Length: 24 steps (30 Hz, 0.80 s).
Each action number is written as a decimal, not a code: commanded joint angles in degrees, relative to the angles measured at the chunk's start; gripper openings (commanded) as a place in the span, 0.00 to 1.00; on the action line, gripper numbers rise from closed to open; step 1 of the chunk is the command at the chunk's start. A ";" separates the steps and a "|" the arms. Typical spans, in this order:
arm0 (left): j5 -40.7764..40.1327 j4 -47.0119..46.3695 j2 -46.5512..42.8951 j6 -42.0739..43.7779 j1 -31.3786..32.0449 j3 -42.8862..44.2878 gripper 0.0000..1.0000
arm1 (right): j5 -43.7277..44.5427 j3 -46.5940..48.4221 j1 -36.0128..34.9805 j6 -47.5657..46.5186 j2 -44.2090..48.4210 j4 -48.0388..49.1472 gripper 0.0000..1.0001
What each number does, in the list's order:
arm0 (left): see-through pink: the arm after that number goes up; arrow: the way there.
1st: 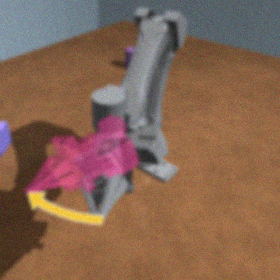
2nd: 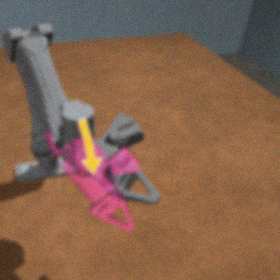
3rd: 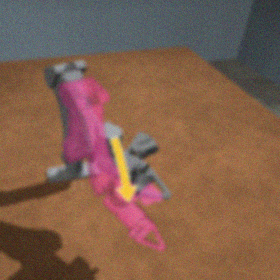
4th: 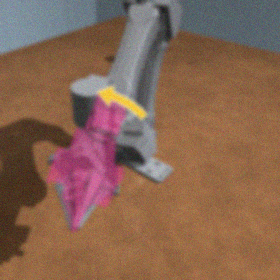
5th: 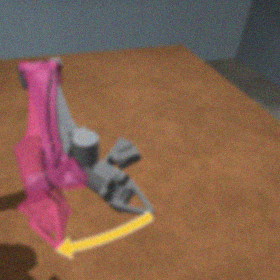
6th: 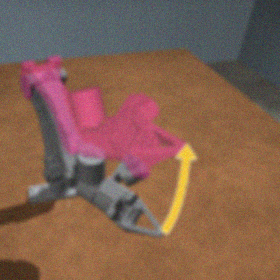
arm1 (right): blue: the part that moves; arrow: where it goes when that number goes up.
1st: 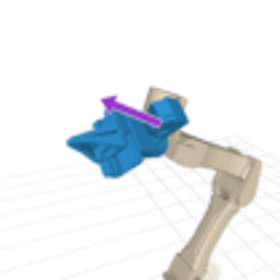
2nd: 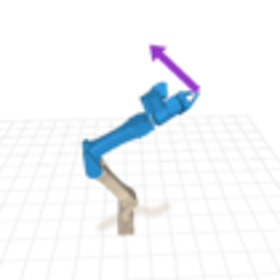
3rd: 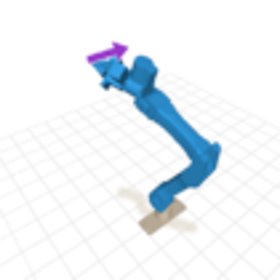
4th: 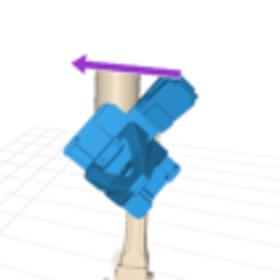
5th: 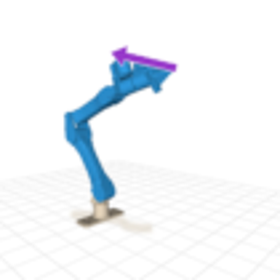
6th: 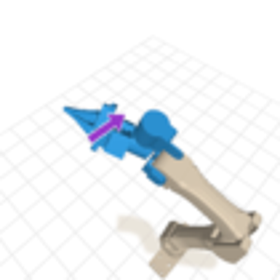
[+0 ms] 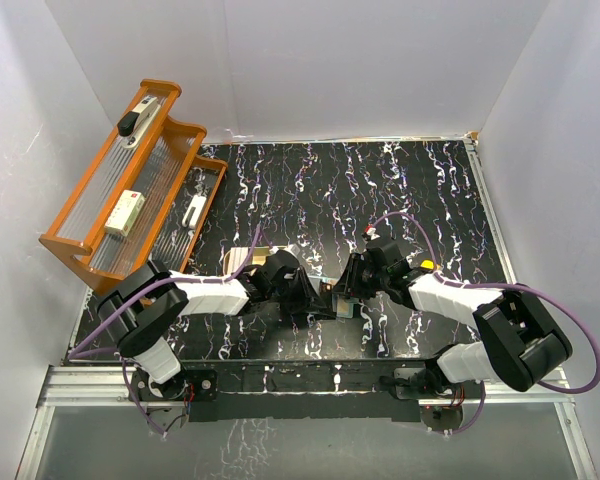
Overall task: Put the credit cards into the card holder
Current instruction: Insert the credit card into the card holder.
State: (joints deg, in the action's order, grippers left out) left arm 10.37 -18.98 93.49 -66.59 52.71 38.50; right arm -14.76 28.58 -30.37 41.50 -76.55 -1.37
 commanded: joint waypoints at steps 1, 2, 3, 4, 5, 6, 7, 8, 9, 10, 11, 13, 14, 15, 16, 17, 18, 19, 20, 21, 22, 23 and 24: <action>-3.33 3.27 -2.17 2.35 0.21 1.45 0.00 | 1.22 -1.73 -0.48 -0.83 -0.80 -4.12 0.27; -3.75 3.93 -1.83 2.81 0.20 1.70 0.00 | 1.23 -1.62 -0.48 -0.83 -0.74 -4.21 0.27; -4.08 4.23 -1.75 3.17 0.20 1.82 0.00 | 1.27 -1.48 -0.44 -0.93 -0.64 -4.36 0.27; -4.50 4.36 -1.62 3.55 0.20 1.78 0.00 | 1.36 -1.24 -0.50 -0.94 -0.47 -4.60 0.27; -5.17 4.45 -1.50 4.01 0.20 1.76 0.00 | 1.51 -1.06 -0.48 -1.05 -0.38 -4.87 0.27; -5.71 4.54 -1.35 4.29 0.20 1.68 0.00 | 1.71 -0.80 -0.52 -1.20 -0.16 -5.38 0.27; -6.01 4.62 -1.24 4.47 0.20 1.70 0.00 | 1.89 -0.50 -0.51 -1.29 0.10 -5.81 0.27; -6.17 4.47 -1.02 4.78 0.20 1.68 0.00 | 2.00 -0.15 -0.48 -1.45 0.35 -6.33 0.27; -6.23 4.40 -0.78 4.94 0.25 1.81 0.00 | 2.30 0.24 -0.48 -1.59 0.77 -6.93 0.27; -6.20 4.47 -0.47 5.04 0.21 1.98 0.00 | 2.55 0.82 -0.46 -1.84 1.28 -7.94 0.27; -6.16 4.56 -0.24 5.16 0.20 2.09 0.00 | 2.95 1.57 -0.48 -2.18 1.84 -9.00 0.27; -6.15 4.55 0.00 5.23 0.20 2.25 0.00 | 4.30 3.27 -0.48 -3.29 3.24 -11.85 0.29; -6.23 4.50 -0.02 5.36 0.20 2.23 0.00 | 5.33 4.24 -0.48 -3.82 4.15 -13.37 0.30; -6.38 4.48 -0.17 5.42 0.25 2.23 0.00 | 6.66 5.09 -0.48 -4.34 5.00 -15.05 0.32; -6.49 4.56 -0.18 5.46 0.22 2.28 0.00 | 8.13 6.03 -0.48 -4.87 5.88 -16.54 0.34; -6.50 4.66 -0.19 5.56 0.20 2.40 0.00 | 9.44 6.75 -0.48 -5.30 6.65 -18.04 0.37; -6.50 4.92 -0.19 5.61 0.20 2.60 0.00 | 10.88 7.33 -0.48 -5.63 7.14 -19.54 0.39; -6.38 5.01 -0.15 5.59 0.20 2.69 0.00 | 12.32 7.91 -0.48 -5.83 7.61 -21.14 0.42; -6.19 4.84 -0.02 5.59 0.20 2.82 0.00 | 13.69 8.44 -0.55 -5.89 7.93 -22.68 0.44; -5.97 4.64 0.12 5.60 0.20 2.96 0.00 | 14.62 8.62 -0.49 -5.88 8.24 -23.70 0.47; -5.65 4.41 0.37 5.64 0.20 3.12 0.00 | 15.09 8.49 -0.48 -5.89 8.64 -24.21 0.48; -5.22 4.40 0.64 5.56 0.21 3.30 0.00 | 15.26 8.18 -0.48 -5.83 8.94 -24.34 0.50; -4.97 4.27 0.86 5.50 0.20 3.46 0.00 | 15.41 8.00 -0.48 -5.81 9.13 -24.31 0.51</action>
State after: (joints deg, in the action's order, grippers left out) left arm 7.46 -17.15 93.38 -62.54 52.73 40.47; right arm -4.34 34.85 -30.72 37.15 -69.28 -21.32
